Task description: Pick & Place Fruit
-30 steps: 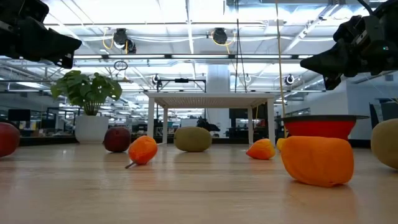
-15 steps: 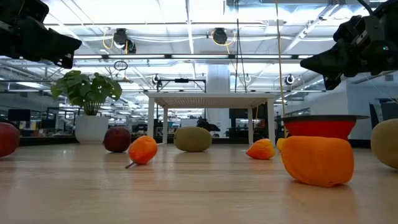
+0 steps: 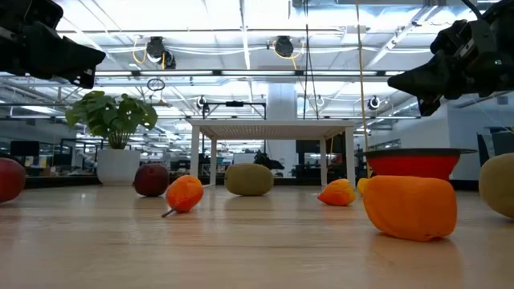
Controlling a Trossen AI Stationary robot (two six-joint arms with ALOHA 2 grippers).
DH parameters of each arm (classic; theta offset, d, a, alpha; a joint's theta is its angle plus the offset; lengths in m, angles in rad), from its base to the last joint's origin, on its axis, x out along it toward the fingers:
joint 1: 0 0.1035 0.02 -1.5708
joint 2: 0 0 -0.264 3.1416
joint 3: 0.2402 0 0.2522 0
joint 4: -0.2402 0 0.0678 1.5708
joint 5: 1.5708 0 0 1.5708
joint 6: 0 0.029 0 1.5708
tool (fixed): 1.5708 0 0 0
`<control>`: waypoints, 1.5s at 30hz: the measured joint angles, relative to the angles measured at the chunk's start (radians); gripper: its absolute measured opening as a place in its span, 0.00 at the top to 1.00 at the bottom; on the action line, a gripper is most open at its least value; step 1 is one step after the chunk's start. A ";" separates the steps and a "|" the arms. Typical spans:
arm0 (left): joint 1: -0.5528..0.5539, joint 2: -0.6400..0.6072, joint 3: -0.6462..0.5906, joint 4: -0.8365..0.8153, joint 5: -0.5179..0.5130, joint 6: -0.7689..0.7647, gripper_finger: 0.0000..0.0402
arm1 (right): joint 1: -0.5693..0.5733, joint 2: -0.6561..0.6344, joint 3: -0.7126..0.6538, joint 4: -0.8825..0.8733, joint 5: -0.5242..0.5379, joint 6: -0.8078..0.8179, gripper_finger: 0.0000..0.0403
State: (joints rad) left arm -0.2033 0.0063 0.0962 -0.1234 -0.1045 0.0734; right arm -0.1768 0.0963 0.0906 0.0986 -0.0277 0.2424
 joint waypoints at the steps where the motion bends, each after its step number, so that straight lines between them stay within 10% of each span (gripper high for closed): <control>1: 0.000 0.000 0.000 0.000 0.000 0.000 0.95 | 0.000 0.000 0.000 0.000 0.000 0.000 1.00; 45: 0.000 0.000 0.000 0.000 -0.001 0.158 0.95 | 0.000 0.000 0.000 0.011 0.027 -0.046 1.00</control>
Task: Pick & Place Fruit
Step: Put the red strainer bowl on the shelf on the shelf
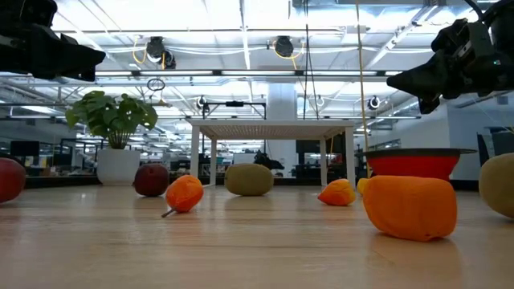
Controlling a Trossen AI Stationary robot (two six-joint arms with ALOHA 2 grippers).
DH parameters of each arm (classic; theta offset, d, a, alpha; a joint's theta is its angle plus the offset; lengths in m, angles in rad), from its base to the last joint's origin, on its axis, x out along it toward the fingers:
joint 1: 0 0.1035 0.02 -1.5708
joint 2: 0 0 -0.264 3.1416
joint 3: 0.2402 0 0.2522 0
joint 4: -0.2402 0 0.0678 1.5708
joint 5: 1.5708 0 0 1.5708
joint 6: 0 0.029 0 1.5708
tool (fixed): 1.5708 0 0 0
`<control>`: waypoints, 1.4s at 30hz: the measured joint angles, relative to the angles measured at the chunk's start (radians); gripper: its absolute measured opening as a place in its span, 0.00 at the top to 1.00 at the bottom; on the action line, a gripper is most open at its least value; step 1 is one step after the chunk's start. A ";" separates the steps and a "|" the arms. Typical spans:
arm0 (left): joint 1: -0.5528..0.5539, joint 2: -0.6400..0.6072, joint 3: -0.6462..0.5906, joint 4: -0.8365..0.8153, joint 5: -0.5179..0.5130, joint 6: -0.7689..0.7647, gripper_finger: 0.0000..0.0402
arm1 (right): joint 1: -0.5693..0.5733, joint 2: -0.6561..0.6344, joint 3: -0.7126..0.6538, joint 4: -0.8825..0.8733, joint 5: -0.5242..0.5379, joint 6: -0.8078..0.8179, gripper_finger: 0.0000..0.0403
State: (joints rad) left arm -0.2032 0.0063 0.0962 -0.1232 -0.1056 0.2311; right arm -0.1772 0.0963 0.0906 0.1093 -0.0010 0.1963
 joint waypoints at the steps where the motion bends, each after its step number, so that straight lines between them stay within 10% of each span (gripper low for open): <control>1: 0.000 0.000 0.000 0.000 0.000 -0.001 0.95 | 0.000 0.000 0.000 0.000 0.000 0.000 1.00; 24: 0.000 0.000 0.001 0.073 -0.003 -0.025 0.95 | 0.000 0.000 0.007 0.462 0.344 0.070 1.00; 42: 0.000 0.000 0.001 0.075 -0.046 -0.030 0.95 | 0.000 0.272 0.505 -0.329 0.598 -0.007 1.00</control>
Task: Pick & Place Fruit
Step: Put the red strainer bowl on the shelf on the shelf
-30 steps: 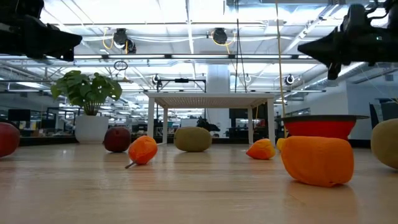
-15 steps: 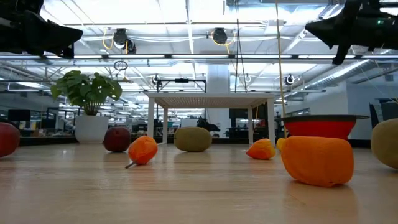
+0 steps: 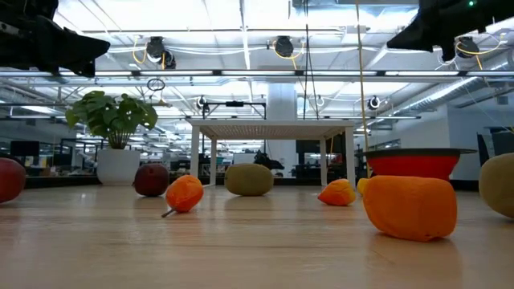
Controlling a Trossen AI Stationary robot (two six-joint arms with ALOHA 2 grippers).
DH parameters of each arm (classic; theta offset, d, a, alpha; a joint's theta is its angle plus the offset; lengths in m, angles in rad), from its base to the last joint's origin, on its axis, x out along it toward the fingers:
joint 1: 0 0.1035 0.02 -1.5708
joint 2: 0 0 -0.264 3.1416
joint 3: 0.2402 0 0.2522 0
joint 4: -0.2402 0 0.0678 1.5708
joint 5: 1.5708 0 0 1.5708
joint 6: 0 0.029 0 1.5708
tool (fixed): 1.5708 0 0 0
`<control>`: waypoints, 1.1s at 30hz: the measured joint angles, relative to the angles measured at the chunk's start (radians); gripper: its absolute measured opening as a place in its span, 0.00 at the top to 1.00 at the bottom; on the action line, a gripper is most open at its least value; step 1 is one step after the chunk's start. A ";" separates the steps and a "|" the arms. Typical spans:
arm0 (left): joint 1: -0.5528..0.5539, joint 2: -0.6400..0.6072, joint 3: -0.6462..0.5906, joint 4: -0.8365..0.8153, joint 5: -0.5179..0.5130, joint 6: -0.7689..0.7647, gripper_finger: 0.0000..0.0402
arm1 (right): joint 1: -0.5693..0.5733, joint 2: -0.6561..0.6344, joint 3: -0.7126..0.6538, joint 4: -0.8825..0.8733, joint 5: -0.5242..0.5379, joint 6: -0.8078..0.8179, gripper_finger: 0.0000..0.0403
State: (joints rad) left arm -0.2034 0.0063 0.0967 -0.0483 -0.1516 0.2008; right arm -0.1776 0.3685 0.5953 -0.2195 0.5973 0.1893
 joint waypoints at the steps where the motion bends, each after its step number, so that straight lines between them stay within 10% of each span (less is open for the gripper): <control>1: 0.000 0.000 0.000 0.000 0.000 0.000 0.95 | 0.000 0.023 0.031 -0.050 0.022 0.000 1.00; 13: 0.000 0.000 0.000 -0.002 -0.001 0.000 0.95 | -0.141 0.245 0.244 -0.493 0.122 0.205 1.00; 23: 0.000 0.000 0.000 -0.002 0.000 0.000 0.95 | -0.429 0.415 0.251 -0.623 -0.265 0.291 1.00; 33: 0.000 0.000 0.000 -0.002 0.000 -0.003 0.95 | -0.674 0.594 0.251 -0.633 -0.415 0.143 1.00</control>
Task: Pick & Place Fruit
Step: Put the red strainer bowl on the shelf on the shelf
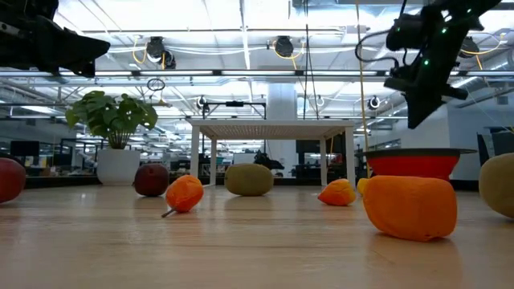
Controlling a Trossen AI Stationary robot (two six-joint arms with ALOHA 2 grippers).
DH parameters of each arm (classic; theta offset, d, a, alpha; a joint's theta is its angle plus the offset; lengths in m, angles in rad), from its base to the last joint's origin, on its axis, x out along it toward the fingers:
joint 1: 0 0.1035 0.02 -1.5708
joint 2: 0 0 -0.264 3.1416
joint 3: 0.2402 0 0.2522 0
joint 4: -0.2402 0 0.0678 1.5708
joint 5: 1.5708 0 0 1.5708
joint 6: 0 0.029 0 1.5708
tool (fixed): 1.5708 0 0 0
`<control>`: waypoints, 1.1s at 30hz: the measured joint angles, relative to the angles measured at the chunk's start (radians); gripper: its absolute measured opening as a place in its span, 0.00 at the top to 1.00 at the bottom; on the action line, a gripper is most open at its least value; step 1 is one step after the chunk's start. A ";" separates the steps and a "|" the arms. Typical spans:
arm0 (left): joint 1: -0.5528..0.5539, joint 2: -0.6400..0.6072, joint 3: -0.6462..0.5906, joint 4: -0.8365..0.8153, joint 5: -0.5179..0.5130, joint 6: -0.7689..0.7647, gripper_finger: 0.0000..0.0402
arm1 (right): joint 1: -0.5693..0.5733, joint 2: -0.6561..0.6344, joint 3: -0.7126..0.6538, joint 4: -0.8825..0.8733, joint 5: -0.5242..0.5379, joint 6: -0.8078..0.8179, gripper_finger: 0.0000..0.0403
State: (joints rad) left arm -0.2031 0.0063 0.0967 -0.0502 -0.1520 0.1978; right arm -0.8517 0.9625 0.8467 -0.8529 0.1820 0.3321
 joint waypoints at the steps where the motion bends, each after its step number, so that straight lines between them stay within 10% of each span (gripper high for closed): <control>1: 0.000 0.000 0.000 0.000 0.000 0.000 0.95 | -0.020 0.014 0.000 0.002 0.001 -0.014 1.00; 14: 0.000 0.000 0.000 0.001 -0.006 -0.027 0.95 | -0.090 0.070 0.014 0.043 -0.001 -0.025 0.93; 33: 0.000 0.000 0.000 0.000 -0.008 -0.019 0.95 | -0.089 0.070 0.014 0.196 -0.218 -0.053 0.51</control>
State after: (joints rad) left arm -0.2032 0.0063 0.0967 -0.0503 -0.1596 0.1787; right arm -0.9405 1.0325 0.8612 -0.6564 -0.0358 0.2790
